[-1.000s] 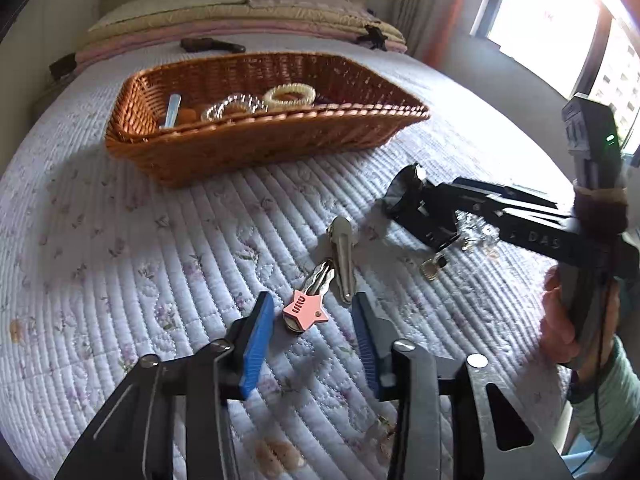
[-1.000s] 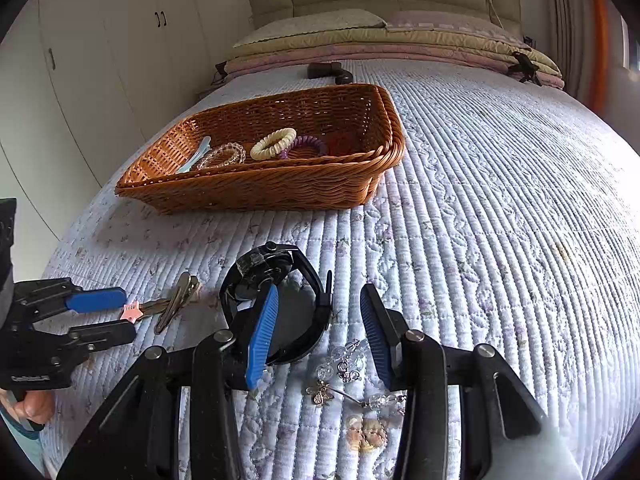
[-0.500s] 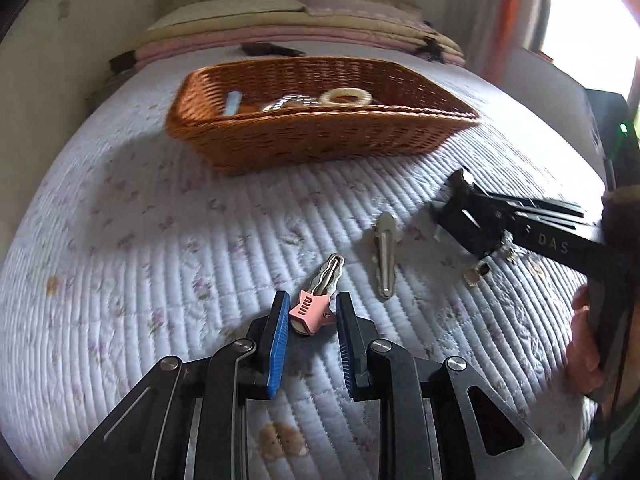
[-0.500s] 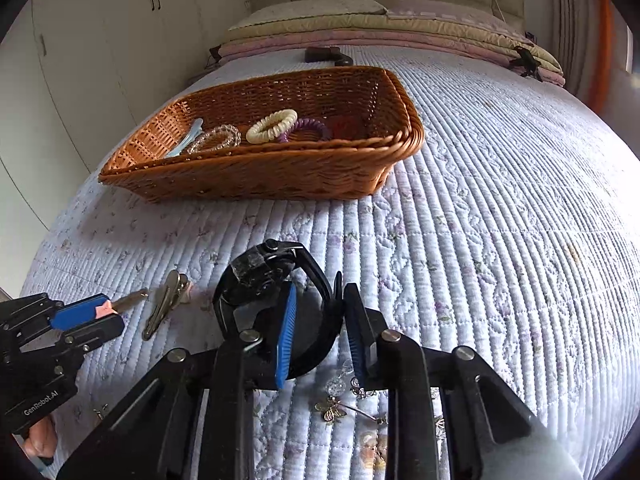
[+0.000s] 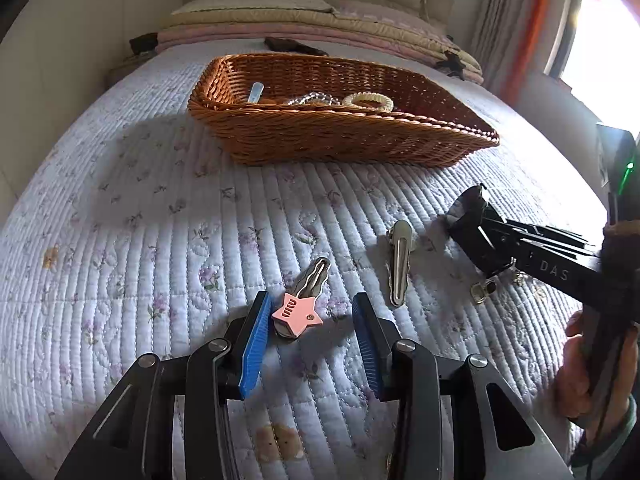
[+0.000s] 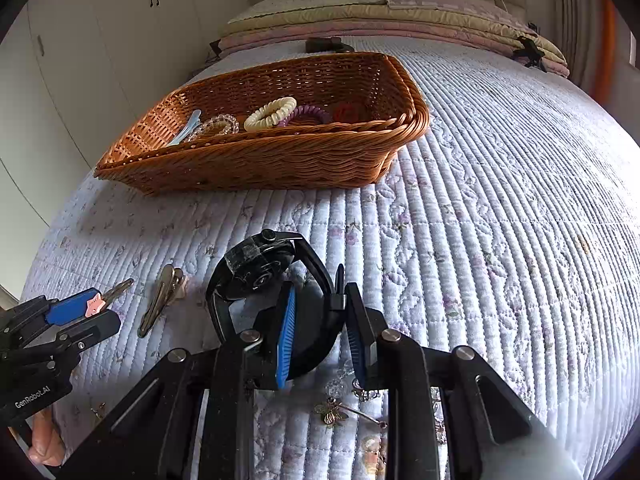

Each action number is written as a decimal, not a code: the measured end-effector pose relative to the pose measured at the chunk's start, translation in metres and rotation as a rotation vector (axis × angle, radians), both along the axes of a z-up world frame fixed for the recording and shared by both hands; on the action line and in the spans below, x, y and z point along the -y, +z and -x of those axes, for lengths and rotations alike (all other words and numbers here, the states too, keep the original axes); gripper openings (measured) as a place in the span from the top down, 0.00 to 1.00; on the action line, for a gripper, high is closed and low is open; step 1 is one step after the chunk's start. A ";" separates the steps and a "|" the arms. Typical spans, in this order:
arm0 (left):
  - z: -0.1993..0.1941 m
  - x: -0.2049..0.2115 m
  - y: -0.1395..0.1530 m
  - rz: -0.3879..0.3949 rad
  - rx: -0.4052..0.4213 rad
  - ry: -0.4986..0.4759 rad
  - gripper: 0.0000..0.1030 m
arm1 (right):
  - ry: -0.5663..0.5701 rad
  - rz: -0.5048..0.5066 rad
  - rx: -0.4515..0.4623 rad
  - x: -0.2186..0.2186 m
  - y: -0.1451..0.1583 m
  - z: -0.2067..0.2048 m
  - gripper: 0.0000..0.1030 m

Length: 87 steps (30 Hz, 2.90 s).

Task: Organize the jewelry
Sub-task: 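Close the right tool on the black watch while the left tool closes on the pink-tagged keys, then carry the watch and keys into the wicker basket and open both tools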

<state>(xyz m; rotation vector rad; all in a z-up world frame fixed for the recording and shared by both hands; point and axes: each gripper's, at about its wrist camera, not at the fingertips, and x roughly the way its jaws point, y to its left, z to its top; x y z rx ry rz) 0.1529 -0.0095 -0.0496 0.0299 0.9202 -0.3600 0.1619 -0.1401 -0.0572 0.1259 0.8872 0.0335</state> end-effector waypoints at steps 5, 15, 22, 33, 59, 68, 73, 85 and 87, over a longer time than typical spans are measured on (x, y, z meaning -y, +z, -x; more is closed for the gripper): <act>0.004 0.011 0.002 -0.069 0.046 0.023 0.77 | 0.005 0.029 0.020 -0.006 0.001 0.002 0.83; 0.013 0.003 0.006 -0.048 0.088 0.046 0.77 | 0.043 0.080 0.087 -0.018 0.013 0.015 0.87; 0.020 -0.011 0.011 0.048 0.121 0.040 0.77 | 0.045 0.055 0.150 -0.014 0.023 0.029 0.87; 0.023 -0.033 0.089 0.190 0.326 0.065 0.77 | 0.040 0.018 0.308 -0.005 0.099 0.042 0.87; -0.162 0.024 0.041 0.192 0.136 0.156 0.77 | -0.063 0.008 0.018 0.015 0.050 -0.163 0.87; -0.161 0.026 0.036 0.192 0.124 0.145 0.77 | -0.074 0.019 0.039 0.021 0.053 -0.159 0.87; -0.157 0.026 0.036 0.206 0.122 0.119 0.77 | -0.064 -0.004 0.059 0.021 0.059 -0.148 0.87; -0.099 0.010 0.084 0.242 0.225 0.062 0.55 | -0.028 -0.063 0.237 0.029 0.107 -0.067 0.64; -0.075 0.002 0.098 0.268 0.263 0.045 0.51 | -0.032 -0.059 0.267 0.032 0.119 -0.046 0.64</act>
